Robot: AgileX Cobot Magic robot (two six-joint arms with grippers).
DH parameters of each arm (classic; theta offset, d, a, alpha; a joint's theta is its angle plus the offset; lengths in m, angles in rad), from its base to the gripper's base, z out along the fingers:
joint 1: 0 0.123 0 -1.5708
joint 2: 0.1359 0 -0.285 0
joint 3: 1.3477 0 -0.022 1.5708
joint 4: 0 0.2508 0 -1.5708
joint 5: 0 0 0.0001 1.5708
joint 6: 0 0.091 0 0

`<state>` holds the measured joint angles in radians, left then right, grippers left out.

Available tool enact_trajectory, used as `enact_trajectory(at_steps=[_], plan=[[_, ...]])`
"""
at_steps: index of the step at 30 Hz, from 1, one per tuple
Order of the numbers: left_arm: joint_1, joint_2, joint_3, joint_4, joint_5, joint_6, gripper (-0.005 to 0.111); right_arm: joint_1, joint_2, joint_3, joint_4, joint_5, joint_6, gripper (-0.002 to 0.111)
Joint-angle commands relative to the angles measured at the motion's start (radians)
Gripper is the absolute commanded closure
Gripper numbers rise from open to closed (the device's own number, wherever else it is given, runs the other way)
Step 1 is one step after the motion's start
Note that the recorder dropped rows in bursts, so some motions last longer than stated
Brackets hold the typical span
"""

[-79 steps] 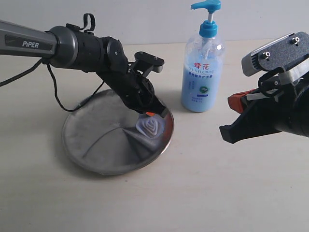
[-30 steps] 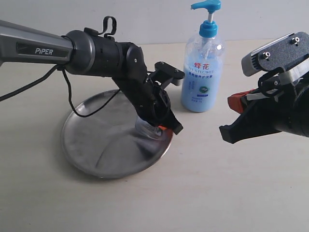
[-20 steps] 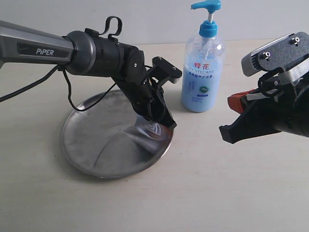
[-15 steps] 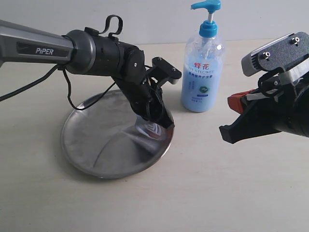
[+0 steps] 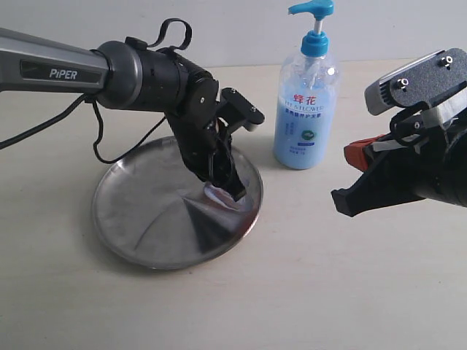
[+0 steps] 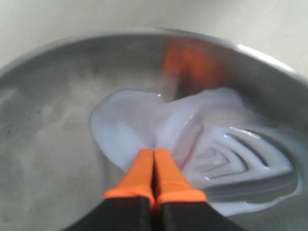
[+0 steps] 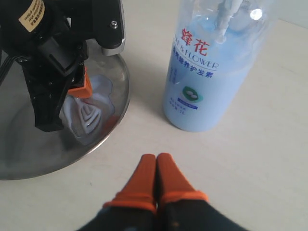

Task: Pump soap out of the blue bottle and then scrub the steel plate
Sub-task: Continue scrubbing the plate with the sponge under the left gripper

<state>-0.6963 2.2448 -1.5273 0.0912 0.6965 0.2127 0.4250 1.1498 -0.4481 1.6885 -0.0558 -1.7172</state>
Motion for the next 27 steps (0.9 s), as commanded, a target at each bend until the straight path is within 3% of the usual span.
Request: enact_trajectory(at_steps=[1,11,19,27], plan=[[-0.001,0.041,0.025,0.026,-0.002,-0.061,0.107,0.0,-0.007,0.003,-0.006,0.007,-0.009,0.108],[-0.001,0.045,0.025,0.001,-0.104,-0.09,0.107,0.0,-0.007,0.003,-0.006,0.007,-0.009,0.108],[-0.003,0.049,0.025,-0.034,-0.025,-0.053,0.107,0.0,-0.007,0.003,-0.006,0.007,-0.009,0.108],[-0.003,0.045,0.025,-0.231,0.023,0.13,0.107,0.0,-0.007,0.003,-0.006,0.007,-0.009,0.108]])
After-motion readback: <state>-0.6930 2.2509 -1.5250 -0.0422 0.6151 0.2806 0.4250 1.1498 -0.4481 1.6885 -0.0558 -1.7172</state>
